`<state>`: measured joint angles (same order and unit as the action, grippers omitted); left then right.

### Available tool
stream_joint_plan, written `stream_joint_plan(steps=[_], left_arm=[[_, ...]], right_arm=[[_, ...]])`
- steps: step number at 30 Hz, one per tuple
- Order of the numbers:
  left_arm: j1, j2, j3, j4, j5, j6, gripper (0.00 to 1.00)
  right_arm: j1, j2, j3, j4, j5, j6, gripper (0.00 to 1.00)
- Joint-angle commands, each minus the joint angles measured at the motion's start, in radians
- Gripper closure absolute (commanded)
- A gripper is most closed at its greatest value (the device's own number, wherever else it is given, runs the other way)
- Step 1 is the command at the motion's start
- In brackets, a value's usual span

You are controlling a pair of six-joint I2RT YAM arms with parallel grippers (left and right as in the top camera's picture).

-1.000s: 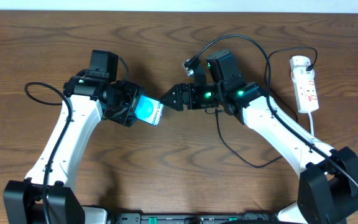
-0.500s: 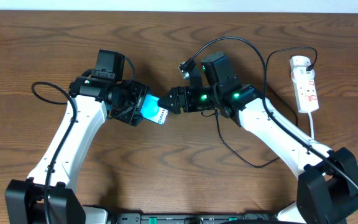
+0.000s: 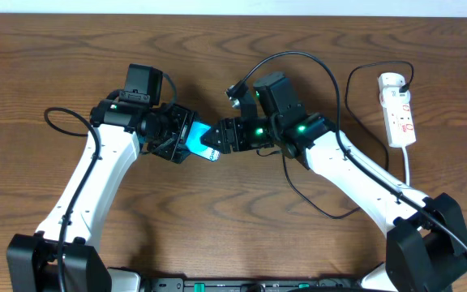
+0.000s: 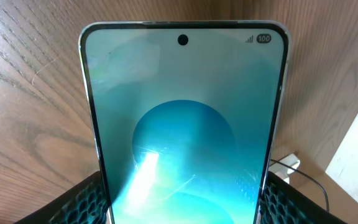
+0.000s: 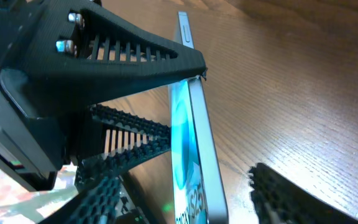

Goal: Plug charger to phone and switch on socket
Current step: 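Grasp the phone's bottom edge with the right gripper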

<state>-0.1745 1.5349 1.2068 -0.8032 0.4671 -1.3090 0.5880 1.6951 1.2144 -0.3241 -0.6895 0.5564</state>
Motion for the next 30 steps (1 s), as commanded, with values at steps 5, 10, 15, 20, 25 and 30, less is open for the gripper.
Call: stream_joint_plan(steps=[5,10,15,20,25,30], left_arm=[[-0.007,-0.001,0.016,0.005,0.039,-0.005,0.93],[-0.007,-0.001,0.016,0.005,0.042,-0.006,0.93],[-0.007,-0.001,0.016,0.005,0.047,-0.006,0.93],[-0.007,-0.001,0.016,0.006,0.047,-0.006,0.93],[-0.007,-0.001,0.016,0.009,0.047,-0.014,0.93],[-0.006,-0.001,0.016,0.009,0.050,-0.032,0.93]], right_arm=[[0.008,0.009,0.017,-0.001,0.011,0.008,0.50],[0.009,0.009,0.017,-0.001,0.011,0.008,0.50],[0.012,0.009,0.017,-0.002,0.026,0.008,0.51],[0.024,0.009,0.017,-0.001,0.036,0.008,0.52],[0.035,0.009,0.017,-0.001,0.056,0.008,0.53],[0.035,0.009,0.017,-0.002,0.063,0.010,0.54]])
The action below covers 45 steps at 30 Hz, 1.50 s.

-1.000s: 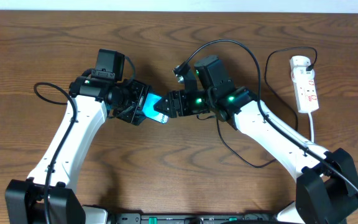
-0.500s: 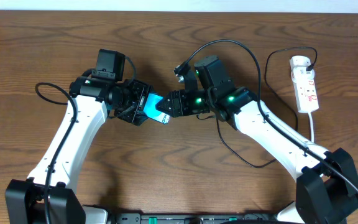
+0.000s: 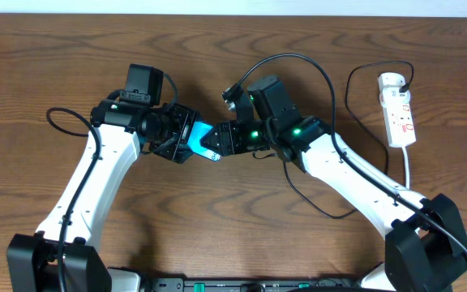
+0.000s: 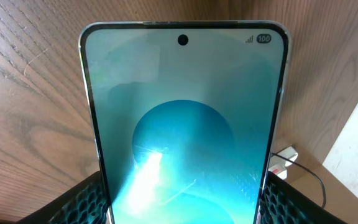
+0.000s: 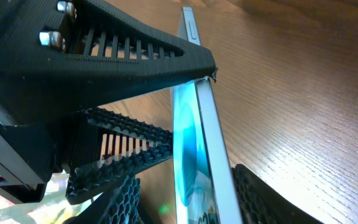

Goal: Plug charger to phone and switch on socket
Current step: 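Grasp the phone's bottom edge with the right gripper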

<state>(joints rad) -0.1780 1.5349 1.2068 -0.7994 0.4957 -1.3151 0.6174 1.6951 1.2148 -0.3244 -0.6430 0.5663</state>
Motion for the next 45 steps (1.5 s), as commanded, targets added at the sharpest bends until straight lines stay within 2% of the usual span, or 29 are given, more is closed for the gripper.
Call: stream_joint_plan(steps=[1,11,16,29,45], left_arm=[[-0.003,-0.001,0.016,0.005,0.021,-0.034,0.93],[-0.003,-0.001,0.016,0.001,0.033,-0.120,0.93],[-0.003,-0.001,0.016,0.000,0.037,-0.123,0.93],[-0.003,-0.001,0.016,-0.001,0.044,-0.126,0.93],[-0.003,-0.001,0.016,-0.014,0.061,-0.145,0.93]], right_arm=[[0.006,0.009,0.016,-0.001,0.023,0.003,0.55],[0.006,0.009,0.016,-0.005,0.059,0.017,0.55],[0.006,0.009,0.016,-0.005,0.069,0.024,0.59],[0.006,0.009,0.016,-0.001,0.091,0.026,0.59],[0.006,0.009,0.016,0.000,0.111,0.040,0.65]])
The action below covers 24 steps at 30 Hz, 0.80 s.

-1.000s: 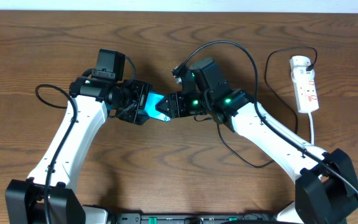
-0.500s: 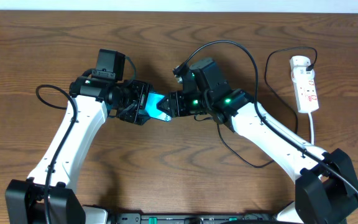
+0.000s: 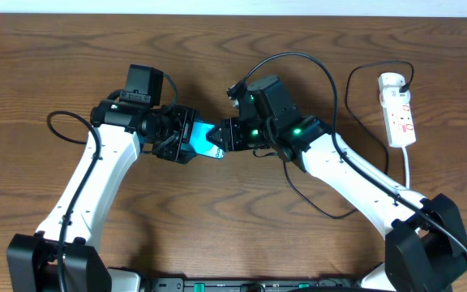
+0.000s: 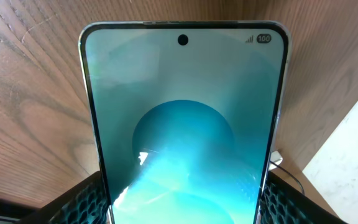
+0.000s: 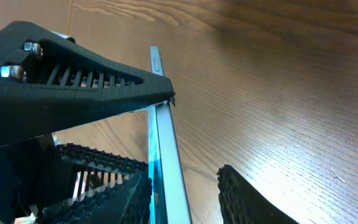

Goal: Plug charger to phone and switch on socket
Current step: 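Grasp the phone's bottom edge with the right gripper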

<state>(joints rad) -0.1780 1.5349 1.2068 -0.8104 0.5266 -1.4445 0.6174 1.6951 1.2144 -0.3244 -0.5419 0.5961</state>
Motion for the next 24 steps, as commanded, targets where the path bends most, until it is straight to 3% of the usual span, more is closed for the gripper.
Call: stream_joint_plan(steps=[1,14,24], left_arm=[[-0.003,-0.001,0.016,-0.002,0.033,-0.012,0.93],[-0.018,-0.001,0.016,0.009,0.035,-0.013,0.93],[-0.018,-0.001,0.016,0.012,0.035,-0.013,0.93]], right_arm=[[0.006,0.009,0.017,0.000,0.009,0.010,0.65],[0.016,0.009,0.017,0.004,0.021,0.018,0.66],[0.016,0.009,0.017,0.003,0.021,0.018,0.80]])
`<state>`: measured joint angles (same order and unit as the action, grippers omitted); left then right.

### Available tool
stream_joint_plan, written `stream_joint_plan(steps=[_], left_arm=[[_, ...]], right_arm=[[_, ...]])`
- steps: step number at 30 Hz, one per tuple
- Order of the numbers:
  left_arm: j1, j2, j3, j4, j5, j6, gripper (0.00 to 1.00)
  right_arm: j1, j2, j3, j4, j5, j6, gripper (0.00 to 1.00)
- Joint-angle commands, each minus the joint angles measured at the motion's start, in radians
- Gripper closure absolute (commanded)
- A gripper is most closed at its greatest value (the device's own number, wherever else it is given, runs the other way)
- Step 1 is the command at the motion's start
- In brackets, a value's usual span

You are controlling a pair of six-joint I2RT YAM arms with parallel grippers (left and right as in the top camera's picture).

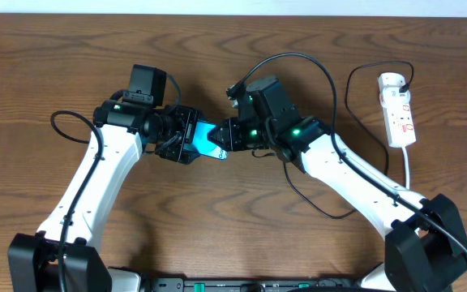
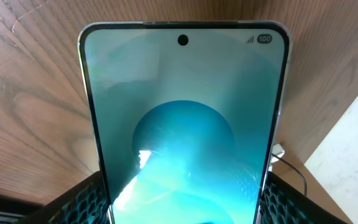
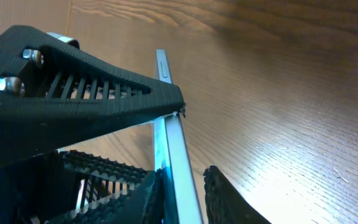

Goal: Plug charger to phone and switch on socket
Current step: 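Grasp the phone's bottom edge with the right gripper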

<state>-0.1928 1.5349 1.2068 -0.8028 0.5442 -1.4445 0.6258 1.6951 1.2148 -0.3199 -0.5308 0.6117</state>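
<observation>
The phone [image 1: 205, 136], its teal screen lit, is held off the table at mid-table. My left gripper [image 1: 186, 136] is shut on its edges; in the left wrist view the phone [image 2: 182, 124] fills the frame between the left gripper [image 2: 182, 193] fingers. My right gripper [image 1: 224, 138] meets the phone's other end. In the right wrist view the phone [image 3: 176, 143] is edge-on inside the right gripper [image 3: 183, 173]: one finger lies against the screen and the other finger [image 3: 225, 196] stands a small gap off the back. The white socket strip [image 1: 398, 109] lies at far right. The charger plug is out of view.
A black cable [image 1: 349, 85] loops from the top of the strip toward the right arm, and a white lead [image 1: 408, 170] runs down from the strip. The wooden table [image 1: 217, 235] has its far edge along the top of the overhead view.
The right gripper's fingers stand closer together around the phone, and the gap at its back is smaller. The left gripper and the phone have shifted slightly right.
The left gripper held the lit phone throughout. At first the right fingers stood wide apart beside the phone's end. Then they straddled it. Later both grippers and the phone sat turned to a new angle, and now the right fingers are nearly on the phone.
</observation>
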Motion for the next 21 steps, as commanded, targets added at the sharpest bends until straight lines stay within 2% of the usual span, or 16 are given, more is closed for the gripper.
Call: stream_joint_plan(steps=[1,6,14,18,21], left_arm=[[-0.003,-0.001,0.016,0.005,0.018,-0.013,0.93],[-0.003,-0.001,0.016,0.005,0.018,-0.013,0.93],[-0.003,-0.001,0.016,0.005,0.018,-0.012,0.93],[-0.003,-0.001,0.016,0.005,0.018,-0.012,0.93],[-0.003,-0.001,0.016,0.005,0.018,-0.012,0.93]], right_arm=[[0.008,0.009,0.016,-0.001,0.010,0.002,0.82],[0.008,0.009,0.016,-0.001,0.010,0.002,0.89],[0.008,0.009,0.016,-0.002,0.010,0.002,0.92],[0.008,0.009,0.016,-0.002,0.010,0.002,0.99],[0.008,0.009,0.016,-0.002,0.010,0.002,0.99]])
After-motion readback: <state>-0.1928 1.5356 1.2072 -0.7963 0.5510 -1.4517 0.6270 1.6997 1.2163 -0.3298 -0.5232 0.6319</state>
